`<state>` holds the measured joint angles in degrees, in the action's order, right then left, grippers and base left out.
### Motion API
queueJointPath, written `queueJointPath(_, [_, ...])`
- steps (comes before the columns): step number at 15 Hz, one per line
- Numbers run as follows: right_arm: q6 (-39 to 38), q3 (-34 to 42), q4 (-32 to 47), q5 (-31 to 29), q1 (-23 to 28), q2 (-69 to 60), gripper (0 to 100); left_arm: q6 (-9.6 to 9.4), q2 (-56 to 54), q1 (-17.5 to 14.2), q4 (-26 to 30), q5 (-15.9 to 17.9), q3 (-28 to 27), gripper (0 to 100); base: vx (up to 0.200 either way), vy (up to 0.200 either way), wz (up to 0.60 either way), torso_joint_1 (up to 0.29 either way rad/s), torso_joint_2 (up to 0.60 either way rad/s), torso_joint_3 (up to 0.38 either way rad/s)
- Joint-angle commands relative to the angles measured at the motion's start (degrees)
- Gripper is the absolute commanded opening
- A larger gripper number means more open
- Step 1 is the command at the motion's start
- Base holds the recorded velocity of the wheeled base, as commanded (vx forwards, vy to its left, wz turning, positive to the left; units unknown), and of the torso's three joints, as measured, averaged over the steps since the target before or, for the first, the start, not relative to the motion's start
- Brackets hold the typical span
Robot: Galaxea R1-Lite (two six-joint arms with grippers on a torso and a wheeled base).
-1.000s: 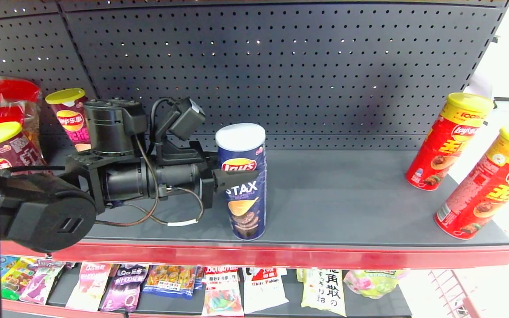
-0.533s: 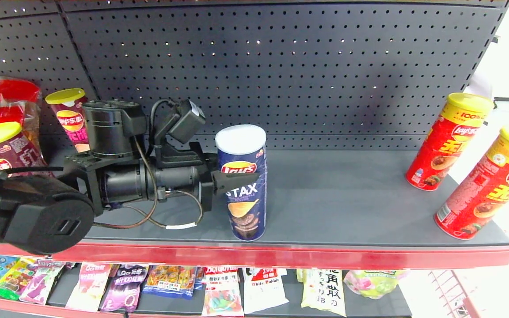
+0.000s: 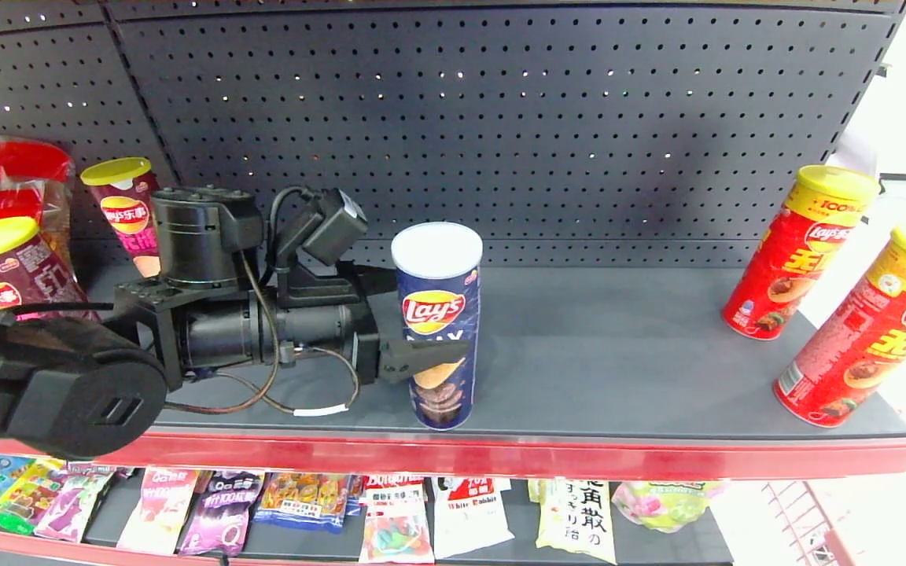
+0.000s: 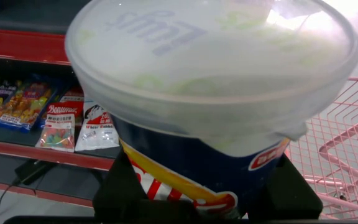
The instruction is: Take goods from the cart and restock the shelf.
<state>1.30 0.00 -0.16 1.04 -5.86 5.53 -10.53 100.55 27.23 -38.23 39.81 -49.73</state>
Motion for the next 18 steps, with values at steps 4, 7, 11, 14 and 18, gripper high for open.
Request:
queueJointPath(4, [0.01,0.00,-0.02,0.02,-0.02,0.09,0,-0.01,-1.58,-0.16,-2.11,0.00,3.76,100,0.000,0.000,0.00,0.000,0.00,0.000])
queueJointPath(7, [0.01,0.00,-0.02,0.02,-0.02,0.09,0,0.34,-5.71,-2.98,-5.80,0.26,11.41,100,0.000,0.000,0.00,0.000,0.00,0.000])
queueJointPath(11, [0.01,0.00,-0.02,-0.07,-0.02,0.09,0,0.43,-13.62,-8.86,-6.51,-0.18,18.88,100,0.000,0.000,0.00,0.000,0.00,0.000])
queueJointPath(14, [0.01,0.00,-0.02,0.02,-0.02,0.09,0,0.86,-22.24,-14.31,-6.24,-5.54,25.99,100,0.000,0.000,0.00,0.000,0.00,0.000])
queueJointPath(18, [0.54,-0.09,0.07,0.19,-2.22,0.09,0,4.03,-36.65,-15.10,-2.38,-19.95,36.28,100,0.000,0.000,0.00,0.000,0.00,0.000])
